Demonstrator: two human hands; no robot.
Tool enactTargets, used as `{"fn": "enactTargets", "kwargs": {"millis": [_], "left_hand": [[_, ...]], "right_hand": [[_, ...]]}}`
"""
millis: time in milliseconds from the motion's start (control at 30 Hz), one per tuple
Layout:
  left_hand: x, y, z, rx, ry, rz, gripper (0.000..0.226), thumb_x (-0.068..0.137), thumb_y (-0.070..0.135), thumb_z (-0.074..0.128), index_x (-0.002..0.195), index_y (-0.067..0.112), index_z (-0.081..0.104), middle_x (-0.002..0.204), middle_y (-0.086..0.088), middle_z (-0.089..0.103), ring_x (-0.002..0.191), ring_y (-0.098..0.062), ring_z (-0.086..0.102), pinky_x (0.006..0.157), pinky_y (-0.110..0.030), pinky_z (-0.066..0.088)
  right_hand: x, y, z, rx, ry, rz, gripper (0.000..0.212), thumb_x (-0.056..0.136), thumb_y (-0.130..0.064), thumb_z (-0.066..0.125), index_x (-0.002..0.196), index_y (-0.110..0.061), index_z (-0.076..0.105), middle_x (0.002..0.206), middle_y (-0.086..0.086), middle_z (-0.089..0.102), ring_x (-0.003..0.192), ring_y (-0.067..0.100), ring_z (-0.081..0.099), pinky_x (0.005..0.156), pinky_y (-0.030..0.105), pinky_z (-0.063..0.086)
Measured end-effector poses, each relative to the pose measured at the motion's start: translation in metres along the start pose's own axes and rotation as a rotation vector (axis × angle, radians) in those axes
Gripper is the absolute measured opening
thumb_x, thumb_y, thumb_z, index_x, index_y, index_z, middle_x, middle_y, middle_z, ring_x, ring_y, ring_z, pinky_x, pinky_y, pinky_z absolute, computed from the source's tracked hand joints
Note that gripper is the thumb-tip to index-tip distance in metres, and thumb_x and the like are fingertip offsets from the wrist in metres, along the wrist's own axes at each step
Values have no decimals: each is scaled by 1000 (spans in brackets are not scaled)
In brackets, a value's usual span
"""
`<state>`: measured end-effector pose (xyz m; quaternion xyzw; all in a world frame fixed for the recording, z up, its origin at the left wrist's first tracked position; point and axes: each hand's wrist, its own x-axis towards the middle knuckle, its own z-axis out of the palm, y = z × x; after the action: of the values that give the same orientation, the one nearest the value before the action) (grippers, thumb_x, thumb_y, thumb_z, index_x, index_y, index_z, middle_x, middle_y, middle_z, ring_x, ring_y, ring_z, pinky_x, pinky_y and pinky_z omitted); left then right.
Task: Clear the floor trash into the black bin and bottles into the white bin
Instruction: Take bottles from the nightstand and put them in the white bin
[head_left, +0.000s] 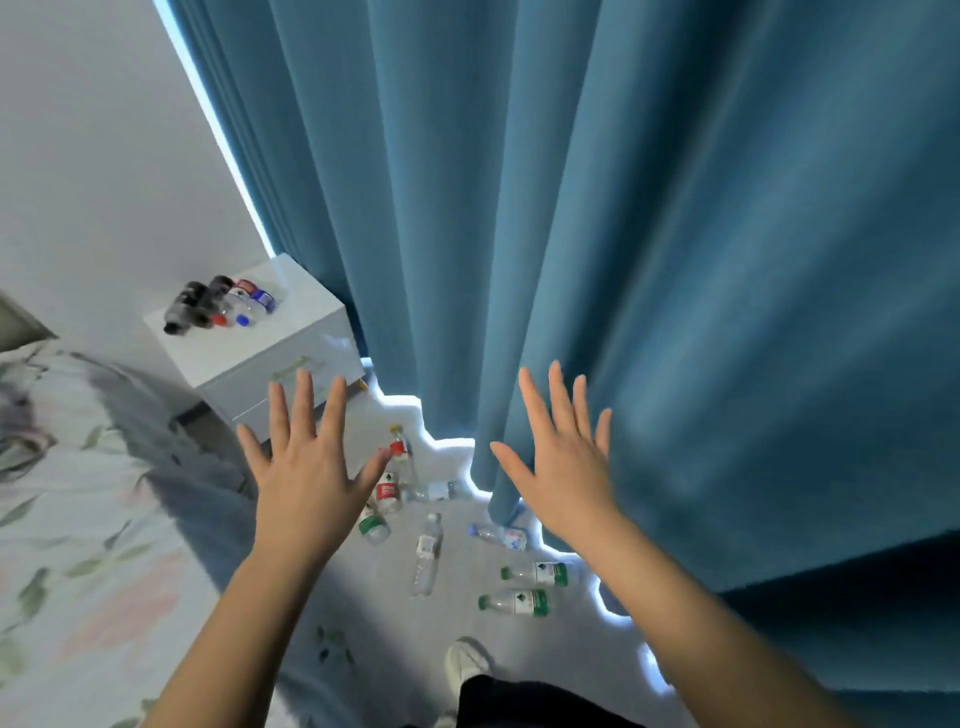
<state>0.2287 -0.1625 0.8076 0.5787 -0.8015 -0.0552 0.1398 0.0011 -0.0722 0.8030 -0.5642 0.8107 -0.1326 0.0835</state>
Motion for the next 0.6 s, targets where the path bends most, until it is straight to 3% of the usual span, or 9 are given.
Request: {"fn": "enactTargets", "kwargs": {"millis": [267,600], "left_hand": [[57,-50,4,41,51,-192,83,85,62,49,152,23,20,161,-9,6,148,-30,-6,113,-64,3],[198,-175,34,76,68,-253,85,83,59,56,152,23,21,160,-9,8,148,-32,-3,111,-66,8]], "right_hand": [[119,-52,22,-1,-85,-225,78,94,-62,35,150,-40,-15,159,-4,-25,147,25,-21,117,56,-4],[280,-176,92,-73,-188,-399,77,96,-59,32,149,-37,-19,159,-1,-26,146,28,-22,118,56,-4]]}}
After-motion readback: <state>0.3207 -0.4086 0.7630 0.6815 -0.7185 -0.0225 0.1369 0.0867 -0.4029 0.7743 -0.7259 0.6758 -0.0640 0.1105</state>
